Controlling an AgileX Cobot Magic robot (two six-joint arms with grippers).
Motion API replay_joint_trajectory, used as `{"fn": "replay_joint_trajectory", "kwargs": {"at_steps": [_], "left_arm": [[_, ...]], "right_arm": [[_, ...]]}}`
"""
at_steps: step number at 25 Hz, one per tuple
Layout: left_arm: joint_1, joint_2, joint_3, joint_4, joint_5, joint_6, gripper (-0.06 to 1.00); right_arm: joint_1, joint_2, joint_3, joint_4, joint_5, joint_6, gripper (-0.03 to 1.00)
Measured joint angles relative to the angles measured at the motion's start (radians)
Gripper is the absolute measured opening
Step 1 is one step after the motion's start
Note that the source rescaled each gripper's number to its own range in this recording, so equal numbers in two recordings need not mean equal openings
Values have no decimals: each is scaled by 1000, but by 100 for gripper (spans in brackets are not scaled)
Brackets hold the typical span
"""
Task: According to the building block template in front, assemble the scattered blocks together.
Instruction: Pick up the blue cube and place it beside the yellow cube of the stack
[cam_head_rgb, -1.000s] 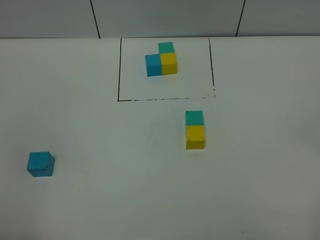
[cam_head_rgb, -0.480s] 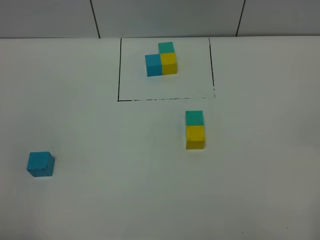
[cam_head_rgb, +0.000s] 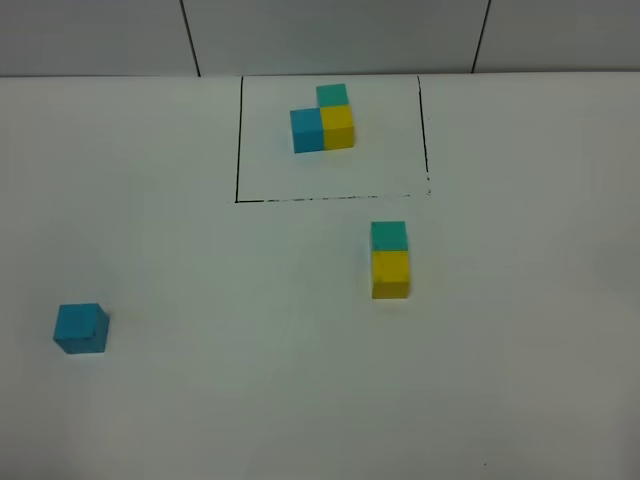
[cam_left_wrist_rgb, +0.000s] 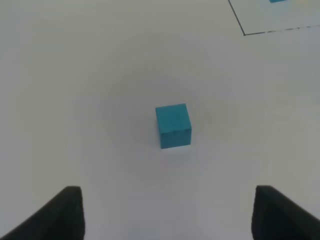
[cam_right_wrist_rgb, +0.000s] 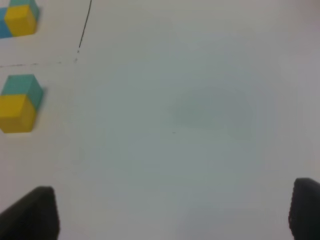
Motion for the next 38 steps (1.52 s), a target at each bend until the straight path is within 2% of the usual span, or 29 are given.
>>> {"fn": "replay_joint_trajectory", "kwargs": {"at_steps": [6, 38], "left_arm": [[0, 0, 0, 0, 0, 0, 75], [0, 0, 0, 0, 0, 1, 75]], "right_arm": [[0, 0, 0, 0, 0, 0, 80], [0, 0, 0, 0, 0, 11, 74]]}}
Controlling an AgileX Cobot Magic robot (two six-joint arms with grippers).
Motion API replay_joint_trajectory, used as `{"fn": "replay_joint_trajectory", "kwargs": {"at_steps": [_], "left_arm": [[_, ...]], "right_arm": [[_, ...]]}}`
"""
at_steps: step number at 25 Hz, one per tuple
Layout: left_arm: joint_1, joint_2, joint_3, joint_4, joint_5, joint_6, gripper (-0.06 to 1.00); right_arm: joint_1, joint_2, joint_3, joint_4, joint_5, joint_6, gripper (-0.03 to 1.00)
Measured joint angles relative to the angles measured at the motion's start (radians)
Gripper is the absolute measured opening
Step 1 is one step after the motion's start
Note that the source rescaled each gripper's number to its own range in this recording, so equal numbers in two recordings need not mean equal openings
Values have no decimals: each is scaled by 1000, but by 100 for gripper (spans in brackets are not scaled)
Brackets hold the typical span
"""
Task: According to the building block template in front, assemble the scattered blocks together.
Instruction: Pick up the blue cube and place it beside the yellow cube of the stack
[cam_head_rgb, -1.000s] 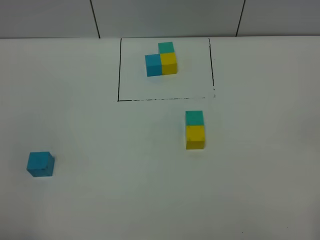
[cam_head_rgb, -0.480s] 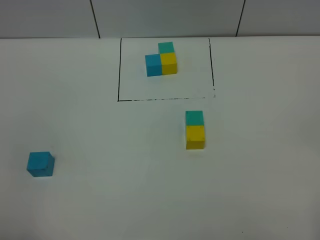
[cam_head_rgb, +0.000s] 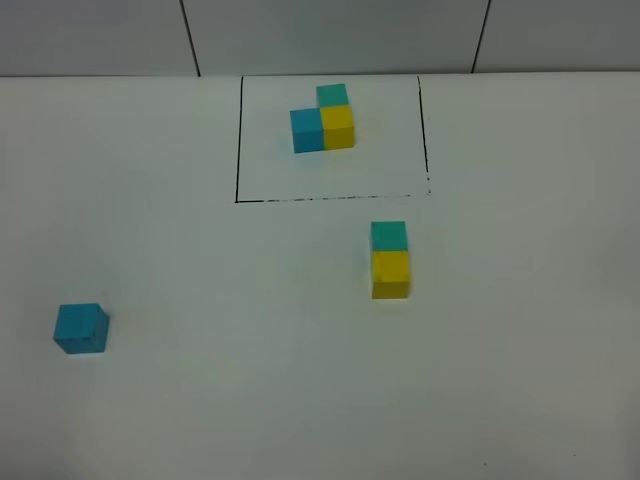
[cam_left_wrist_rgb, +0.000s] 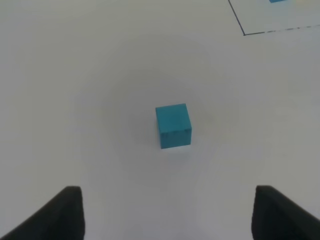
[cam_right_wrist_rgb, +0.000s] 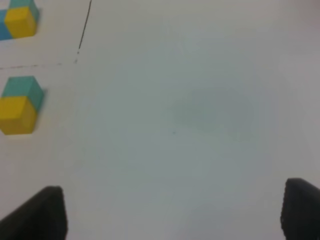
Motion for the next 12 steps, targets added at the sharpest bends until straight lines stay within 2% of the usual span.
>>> {"fn": "replay_joint_trajectory", "kwargs": {"at_steps": [12], "left_arm": [[0, 0, 0, 0, 0, 1, 75]], "right_arm": [[0, 0, 0, 8, -1, -42, 74]]}}
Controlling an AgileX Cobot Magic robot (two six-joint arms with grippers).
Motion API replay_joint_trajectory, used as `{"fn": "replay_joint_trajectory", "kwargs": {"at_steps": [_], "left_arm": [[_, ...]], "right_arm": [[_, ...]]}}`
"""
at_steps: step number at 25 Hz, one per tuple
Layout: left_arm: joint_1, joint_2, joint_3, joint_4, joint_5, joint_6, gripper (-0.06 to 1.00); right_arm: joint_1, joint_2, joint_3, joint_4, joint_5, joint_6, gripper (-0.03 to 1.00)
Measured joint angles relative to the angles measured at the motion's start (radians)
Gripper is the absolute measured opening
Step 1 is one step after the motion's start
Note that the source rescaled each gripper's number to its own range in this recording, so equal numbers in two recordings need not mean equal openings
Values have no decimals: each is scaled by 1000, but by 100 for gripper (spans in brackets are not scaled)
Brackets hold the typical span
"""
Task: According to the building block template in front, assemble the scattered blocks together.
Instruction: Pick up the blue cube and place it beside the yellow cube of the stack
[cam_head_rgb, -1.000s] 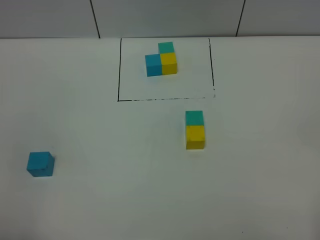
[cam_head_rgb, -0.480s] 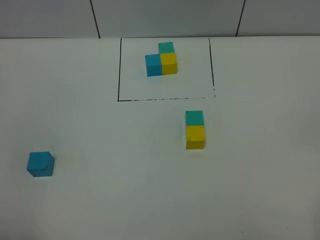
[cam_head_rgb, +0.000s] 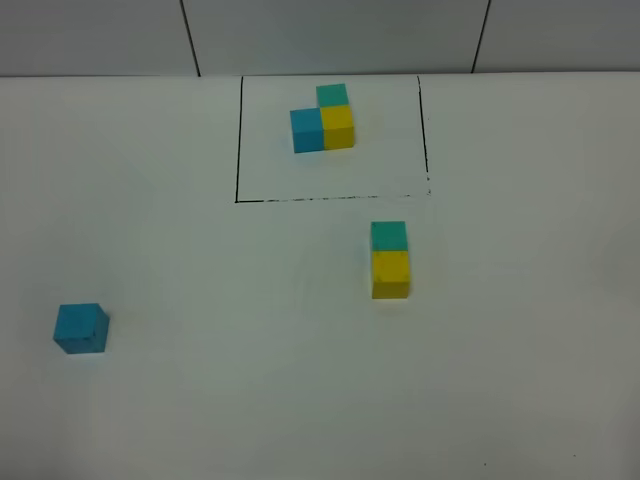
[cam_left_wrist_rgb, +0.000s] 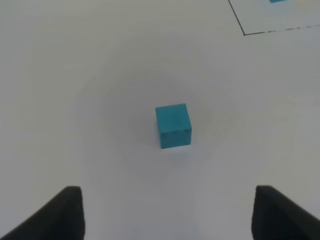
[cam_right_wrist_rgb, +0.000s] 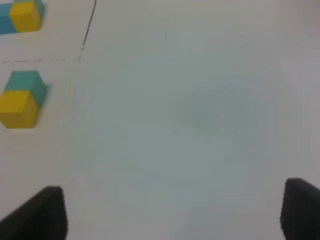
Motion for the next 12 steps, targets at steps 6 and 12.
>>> {"fn": "replay_joint_trajectory", "kwargs": {"at_steps": [6, 12], "left_arm": [[0, 0, 0, 0, 0, -1, 75], [0, 0, 0, 0, 0, -1, 75]], "right_arm": [[0, 0, 0, 0, 0, 0, 74], [0, 0, 0, 3, 0, -1, 73]]}}
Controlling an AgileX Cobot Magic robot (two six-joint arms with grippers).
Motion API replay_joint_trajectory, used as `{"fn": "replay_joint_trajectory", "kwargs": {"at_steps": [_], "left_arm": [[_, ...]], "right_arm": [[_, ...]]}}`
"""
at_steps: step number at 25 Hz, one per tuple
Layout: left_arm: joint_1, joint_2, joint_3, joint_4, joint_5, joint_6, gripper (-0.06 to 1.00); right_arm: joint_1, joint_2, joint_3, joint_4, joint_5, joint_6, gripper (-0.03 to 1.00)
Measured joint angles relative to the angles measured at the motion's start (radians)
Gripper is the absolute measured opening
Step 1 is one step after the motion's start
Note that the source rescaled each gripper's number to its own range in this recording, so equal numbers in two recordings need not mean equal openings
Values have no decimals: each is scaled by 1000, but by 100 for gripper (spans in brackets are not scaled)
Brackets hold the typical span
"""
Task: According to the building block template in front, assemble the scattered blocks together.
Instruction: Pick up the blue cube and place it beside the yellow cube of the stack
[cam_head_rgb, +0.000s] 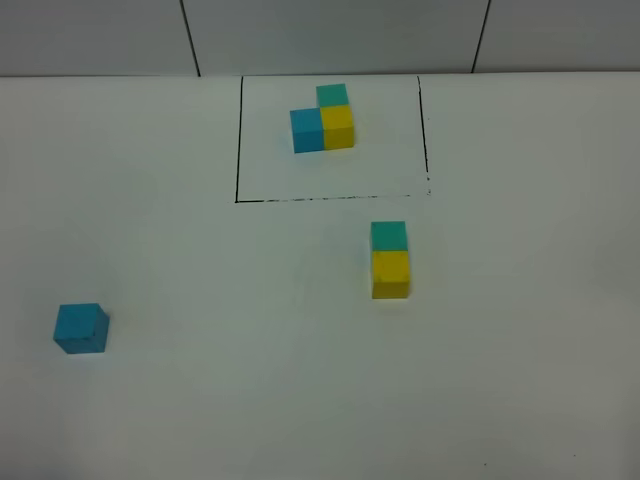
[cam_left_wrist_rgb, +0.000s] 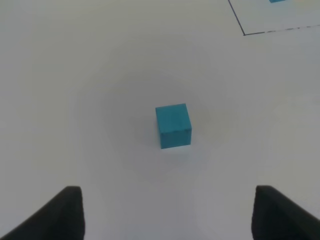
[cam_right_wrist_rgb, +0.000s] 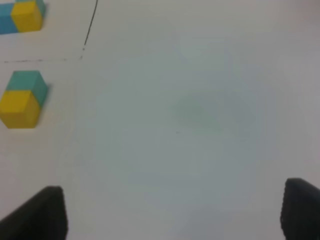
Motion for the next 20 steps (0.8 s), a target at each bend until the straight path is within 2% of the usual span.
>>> {"fn": "replay_joint_trajectory", "kwargs": {"at_steps": [20], "left_arm": [[0, 0, 0, 1, 0, 0, 75]], "right_arm": [[0, 0, 0, 1, 0, -1, 73]]}}
